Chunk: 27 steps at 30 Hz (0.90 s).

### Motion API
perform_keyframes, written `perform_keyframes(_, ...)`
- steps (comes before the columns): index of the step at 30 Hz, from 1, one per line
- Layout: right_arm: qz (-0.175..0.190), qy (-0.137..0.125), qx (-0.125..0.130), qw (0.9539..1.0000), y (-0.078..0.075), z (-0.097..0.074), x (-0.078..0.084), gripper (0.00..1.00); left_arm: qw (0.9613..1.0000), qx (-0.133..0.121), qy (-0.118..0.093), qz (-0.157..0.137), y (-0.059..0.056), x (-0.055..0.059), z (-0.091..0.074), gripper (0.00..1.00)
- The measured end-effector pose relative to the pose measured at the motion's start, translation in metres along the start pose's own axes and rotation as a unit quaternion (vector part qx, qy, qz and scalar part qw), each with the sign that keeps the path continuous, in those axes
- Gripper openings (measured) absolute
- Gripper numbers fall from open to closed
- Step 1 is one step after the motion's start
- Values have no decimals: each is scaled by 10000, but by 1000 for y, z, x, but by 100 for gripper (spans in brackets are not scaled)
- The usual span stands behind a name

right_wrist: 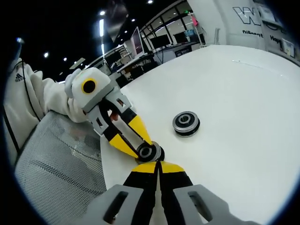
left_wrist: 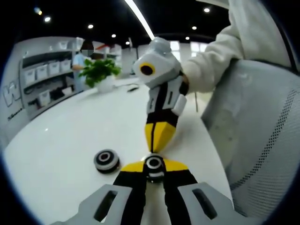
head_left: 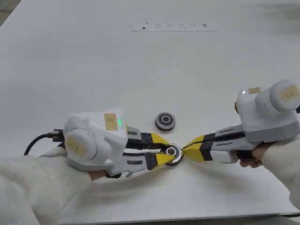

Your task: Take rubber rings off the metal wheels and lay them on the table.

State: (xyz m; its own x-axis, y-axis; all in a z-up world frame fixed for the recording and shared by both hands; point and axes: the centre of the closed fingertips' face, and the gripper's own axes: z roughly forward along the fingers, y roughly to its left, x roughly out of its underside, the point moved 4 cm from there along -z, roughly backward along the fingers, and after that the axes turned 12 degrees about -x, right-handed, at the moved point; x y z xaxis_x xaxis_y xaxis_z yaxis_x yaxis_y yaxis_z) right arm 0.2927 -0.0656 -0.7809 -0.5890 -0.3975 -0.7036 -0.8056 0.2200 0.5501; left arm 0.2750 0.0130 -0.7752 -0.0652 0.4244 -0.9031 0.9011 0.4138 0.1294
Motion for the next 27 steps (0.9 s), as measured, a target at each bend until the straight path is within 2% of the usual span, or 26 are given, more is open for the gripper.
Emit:
perform_keyframes(12,472,-307,-241,9981,9,1,-2,0,10000,52,-23,-38,-1,1,0,14)
perform_keyframes(27,442,-306,-291,9981,15,2,-4,0,10000,66,-9,-1,-1,0,0,13)
